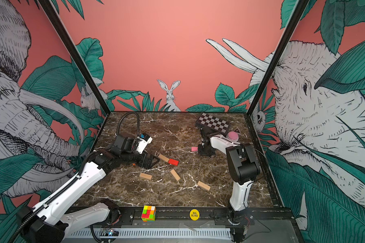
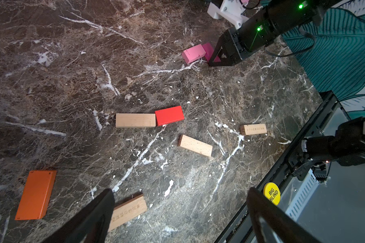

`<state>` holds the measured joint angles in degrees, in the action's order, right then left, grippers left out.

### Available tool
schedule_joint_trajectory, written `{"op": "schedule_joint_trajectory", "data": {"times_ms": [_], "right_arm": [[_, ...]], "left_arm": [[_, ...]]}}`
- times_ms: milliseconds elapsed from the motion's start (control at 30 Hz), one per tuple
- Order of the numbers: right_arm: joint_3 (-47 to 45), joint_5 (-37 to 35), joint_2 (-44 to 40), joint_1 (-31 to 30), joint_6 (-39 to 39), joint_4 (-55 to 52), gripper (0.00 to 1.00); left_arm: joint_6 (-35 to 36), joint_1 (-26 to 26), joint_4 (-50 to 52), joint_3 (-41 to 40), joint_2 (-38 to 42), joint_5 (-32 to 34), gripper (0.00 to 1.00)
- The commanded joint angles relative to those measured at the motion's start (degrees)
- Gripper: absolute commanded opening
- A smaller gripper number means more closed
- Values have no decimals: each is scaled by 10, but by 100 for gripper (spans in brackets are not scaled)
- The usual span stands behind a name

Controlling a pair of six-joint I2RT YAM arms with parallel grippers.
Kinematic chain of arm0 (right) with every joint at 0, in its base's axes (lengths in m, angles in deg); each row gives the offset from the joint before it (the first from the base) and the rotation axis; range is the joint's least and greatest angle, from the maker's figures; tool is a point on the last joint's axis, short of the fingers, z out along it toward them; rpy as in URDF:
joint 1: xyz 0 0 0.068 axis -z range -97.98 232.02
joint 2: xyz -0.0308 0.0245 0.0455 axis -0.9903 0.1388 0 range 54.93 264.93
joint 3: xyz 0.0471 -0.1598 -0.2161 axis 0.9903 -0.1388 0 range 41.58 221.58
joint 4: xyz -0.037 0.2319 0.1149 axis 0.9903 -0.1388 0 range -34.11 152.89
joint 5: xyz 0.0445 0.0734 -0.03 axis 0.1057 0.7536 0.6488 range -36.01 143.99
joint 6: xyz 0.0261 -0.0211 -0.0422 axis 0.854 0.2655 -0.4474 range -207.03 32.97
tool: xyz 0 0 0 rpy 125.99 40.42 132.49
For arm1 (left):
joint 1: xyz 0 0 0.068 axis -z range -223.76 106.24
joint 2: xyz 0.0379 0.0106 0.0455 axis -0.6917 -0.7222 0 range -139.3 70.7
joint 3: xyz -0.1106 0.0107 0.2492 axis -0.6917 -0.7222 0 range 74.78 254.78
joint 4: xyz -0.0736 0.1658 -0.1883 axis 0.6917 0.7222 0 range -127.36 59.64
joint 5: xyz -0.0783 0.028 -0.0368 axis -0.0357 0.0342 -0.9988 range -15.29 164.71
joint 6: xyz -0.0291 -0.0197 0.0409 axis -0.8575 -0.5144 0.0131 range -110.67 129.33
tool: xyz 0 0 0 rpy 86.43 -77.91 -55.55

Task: Assemble the letter p with building blocks
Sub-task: Assemble the building block at the center of the board.

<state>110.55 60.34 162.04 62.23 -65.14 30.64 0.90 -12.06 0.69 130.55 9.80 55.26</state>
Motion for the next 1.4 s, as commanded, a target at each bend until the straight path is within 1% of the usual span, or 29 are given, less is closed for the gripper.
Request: {"op": "schedule_joint_trajectory", "data": {"times_ms": [0, 767, 1367], "right_arm": [[4, -14, 20, -3, -1, -21, 25], [20, -18, 36, -3, -10, -34, 26], [31, -22, 46, -3, -18, -43, 28]], "left_arm": [[4, 0, 8, -2, 11, 1, 100], [5, 0, 10, -1, 8, 3, 100], [6, 0, 8, 0, 6, 3, 99]]}}
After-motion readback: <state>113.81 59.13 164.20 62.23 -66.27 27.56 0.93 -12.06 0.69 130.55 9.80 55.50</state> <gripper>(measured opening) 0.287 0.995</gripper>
